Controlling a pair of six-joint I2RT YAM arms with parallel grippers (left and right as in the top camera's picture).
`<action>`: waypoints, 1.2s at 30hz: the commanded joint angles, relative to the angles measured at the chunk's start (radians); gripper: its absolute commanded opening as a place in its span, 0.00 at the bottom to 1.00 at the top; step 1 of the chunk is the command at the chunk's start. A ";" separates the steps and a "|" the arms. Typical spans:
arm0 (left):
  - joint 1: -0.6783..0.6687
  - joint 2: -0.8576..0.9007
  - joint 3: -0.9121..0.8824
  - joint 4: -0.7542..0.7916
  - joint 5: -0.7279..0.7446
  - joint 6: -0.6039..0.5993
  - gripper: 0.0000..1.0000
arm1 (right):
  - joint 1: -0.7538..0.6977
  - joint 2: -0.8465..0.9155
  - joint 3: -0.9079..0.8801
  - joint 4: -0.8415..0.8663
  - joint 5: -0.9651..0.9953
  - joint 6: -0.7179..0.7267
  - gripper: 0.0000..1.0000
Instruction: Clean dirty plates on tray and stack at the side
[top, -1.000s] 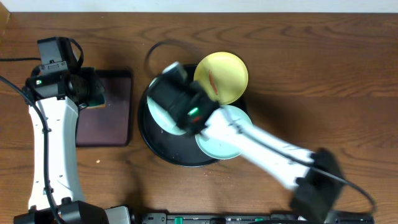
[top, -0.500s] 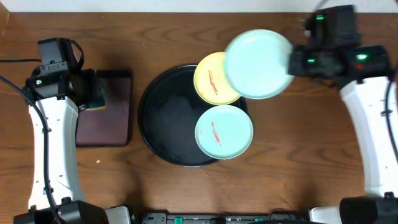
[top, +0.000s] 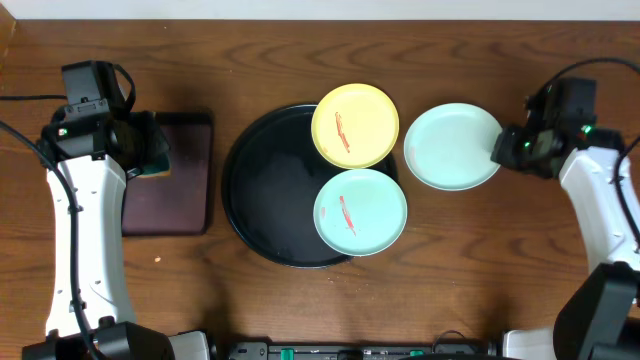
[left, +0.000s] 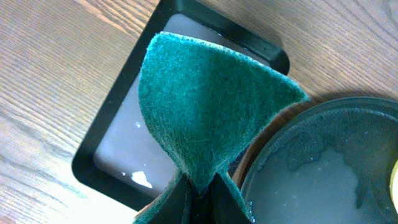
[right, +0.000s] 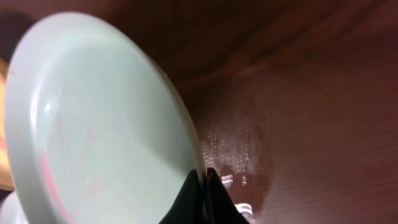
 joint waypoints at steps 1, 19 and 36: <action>0.004 0.006 -0.004 -0.002 -0.012 -0.006 0.08 | -0.006 0.000 -0.116 0.109 -0.014 -0.011 0.01; 0.004 0.006 -0.004 0.005 -0.012 -0.006 0.08 | -0.005 -0.013 -0.209 0.164 -0.031 -0.003 0.51; 0.004 0.006 -0.004 0.004 -0.012 -0.006 0.08 | 0.332 0.053 0.031 -0.205 -0.194 -0.109 0.52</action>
